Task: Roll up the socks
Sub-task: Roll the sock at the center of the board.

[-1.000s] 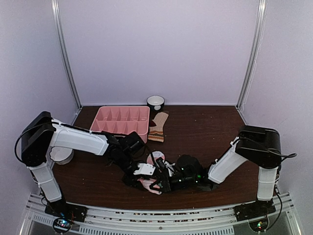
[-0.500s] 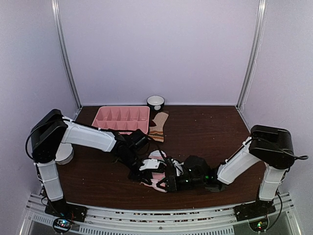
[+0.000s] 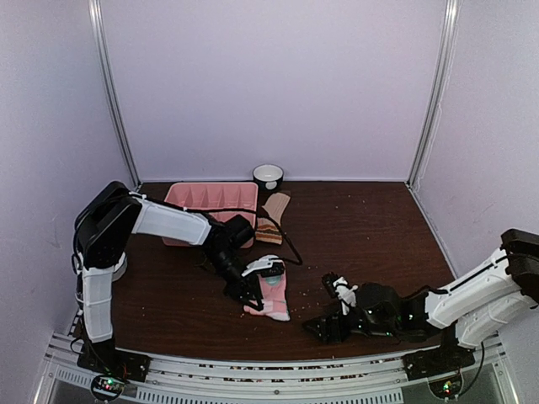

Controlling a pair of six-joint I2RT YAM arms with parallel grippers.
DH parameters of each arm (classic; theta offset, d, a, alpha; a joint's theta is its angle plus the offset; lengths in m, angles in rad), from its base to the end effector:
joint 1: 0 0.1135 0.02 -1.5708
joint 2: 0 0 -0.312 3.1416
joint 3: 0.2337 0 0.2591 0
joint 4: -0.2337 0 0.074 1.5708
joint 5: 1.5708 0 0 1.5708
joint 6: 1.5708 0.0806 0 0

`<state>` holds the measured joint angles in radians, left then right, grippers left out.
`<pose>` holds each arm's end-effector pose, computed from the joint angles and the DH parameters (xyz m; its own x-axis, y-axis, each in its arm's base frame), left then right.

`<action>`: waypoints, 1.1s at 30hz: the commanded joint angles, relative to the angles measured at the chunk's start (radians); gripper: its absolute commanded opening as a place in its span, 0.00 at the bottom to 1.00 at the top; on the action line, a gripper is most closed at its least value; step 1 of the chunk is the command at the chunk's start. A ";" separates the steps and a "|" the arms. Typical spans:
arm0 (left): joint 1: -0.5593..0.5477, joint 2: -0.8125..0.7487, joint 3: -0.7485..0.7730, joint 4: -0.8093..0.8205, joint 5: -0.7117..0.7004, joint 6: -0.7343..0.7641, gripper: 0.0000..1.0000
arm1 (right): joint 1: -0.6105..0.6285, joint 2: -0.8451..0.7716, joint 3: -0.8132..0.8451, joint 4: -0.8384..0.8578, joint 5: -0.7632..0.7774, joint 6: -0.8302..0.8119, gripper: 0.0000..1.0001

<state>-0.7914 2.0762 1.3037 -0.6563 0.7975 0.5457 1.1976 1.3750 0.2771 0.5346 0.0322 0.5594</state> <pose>0.2485 -0.3335 0.1246 -0.2999 0.8193 -0.4887 0.8467 -0.0074 -0.5321 0.0966 0.2395 0.1399 -0.6536 -0.2146 -0.7257 -0.6771 0.5942 0.4341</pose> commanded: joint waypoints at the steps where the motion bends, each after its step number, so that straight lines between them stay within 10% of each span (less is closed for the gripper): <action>1: 0.027 0.095 0.028 -0.131 -0.075 0.010 0.12 | 0.085 -0.170 0.059 -0.279 0.451 -0.149 1.00; 7: 0.029 0.137 0.071 -0.197 -0.041 0.033 0.12 | 0.093 -0.309 -0.018 -0.229 0.773 -0.089 1.00; 13: 0.029 0.164 0.088 -0.229 -0.001 0.046 0.12 | 0.091 -0.228 -0.117 0.109 0.340 -0.502 1.00; 19: 0.029 0.188 0.109 -0.275 0.047 0.086 0.12 | 0.074 -0.076 0.020 0.060 0.001 -0.687 0.89; 33: 0.027 0.195 0.099 -0.273 0.070 0.091 0.13 | 0.018 0.330 0.351 -0.011 -0.276 -0.917 0.56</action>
<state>-0.7639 2.2227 1.4338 -0.9180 0.9722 0.6109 1.2358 1.6726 0.5793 0.5495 -0.1711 -0.2768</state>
